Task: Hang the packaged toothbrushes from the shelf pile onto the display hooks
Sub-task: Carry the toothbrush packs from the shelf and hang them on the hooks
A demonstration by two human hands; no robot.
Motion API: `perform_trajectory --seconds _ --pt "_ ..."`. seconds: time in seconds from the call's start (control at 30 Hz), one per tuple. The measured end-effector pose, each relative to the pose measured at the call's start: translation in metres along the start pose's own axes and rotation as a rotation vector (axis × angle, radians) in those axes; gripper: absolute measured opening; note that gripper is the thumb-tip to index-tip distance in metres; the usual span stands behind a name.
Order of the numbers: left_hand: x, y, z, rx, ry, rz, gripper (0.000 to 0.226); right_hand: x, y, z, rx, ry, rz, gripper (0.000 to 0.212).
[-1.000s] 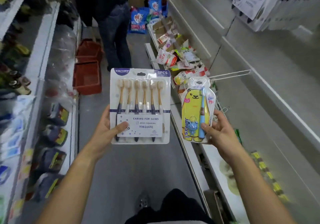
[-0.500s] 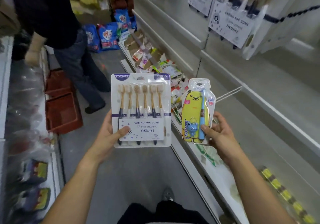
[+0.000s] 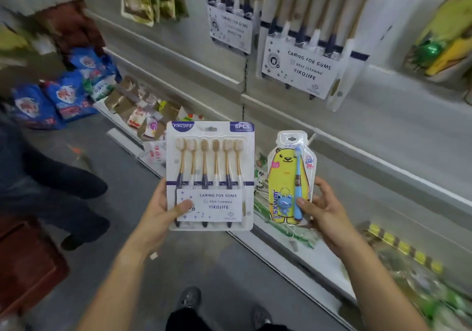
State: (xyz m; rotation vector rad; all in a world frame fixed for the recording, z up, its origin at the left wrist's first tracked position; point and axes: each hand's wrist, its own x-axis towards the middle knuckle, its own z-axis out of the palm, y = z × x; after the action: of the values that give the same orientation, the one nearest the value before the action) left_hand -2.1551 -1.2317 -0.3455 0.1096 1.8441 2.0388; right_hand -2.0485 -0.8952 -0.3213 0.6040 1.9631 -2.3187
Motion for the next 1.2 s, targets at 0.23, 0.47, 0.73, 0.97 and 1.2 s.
perform_trajectory --seconds 0.23,0.47,0.73,0.97,1.2 --pt "0.078 0.024 -0.04 0.084 -0.292 -0.013 0.078 -0.017 0.011 0.056 0.067 0.336 -0.043 0.067" --pt "0.093 0.042 -0.031 0.096 -0.46 -0.037 0.075 -0.057 0.013 0.08 0.14 0.492 -0.114 0.074" --pt "0.071 0.057 -0.005 0.061 -0.479 -0.026 0.069 -0.106 0.0 0.069 0.143 0.594 -0.15 0.049" --pt "0.07 0.084 0.016 0.008 -0.498 0.012 0.069 -0.137 -0.032 0.051 0.122 0.65 -0.254 0.048" --pt "0.073 0.119 0.037 -0.06 -0.505 0.108 0.052 -0.154 -0.082 0.035 0.08 0.691 -0.355 0.046"
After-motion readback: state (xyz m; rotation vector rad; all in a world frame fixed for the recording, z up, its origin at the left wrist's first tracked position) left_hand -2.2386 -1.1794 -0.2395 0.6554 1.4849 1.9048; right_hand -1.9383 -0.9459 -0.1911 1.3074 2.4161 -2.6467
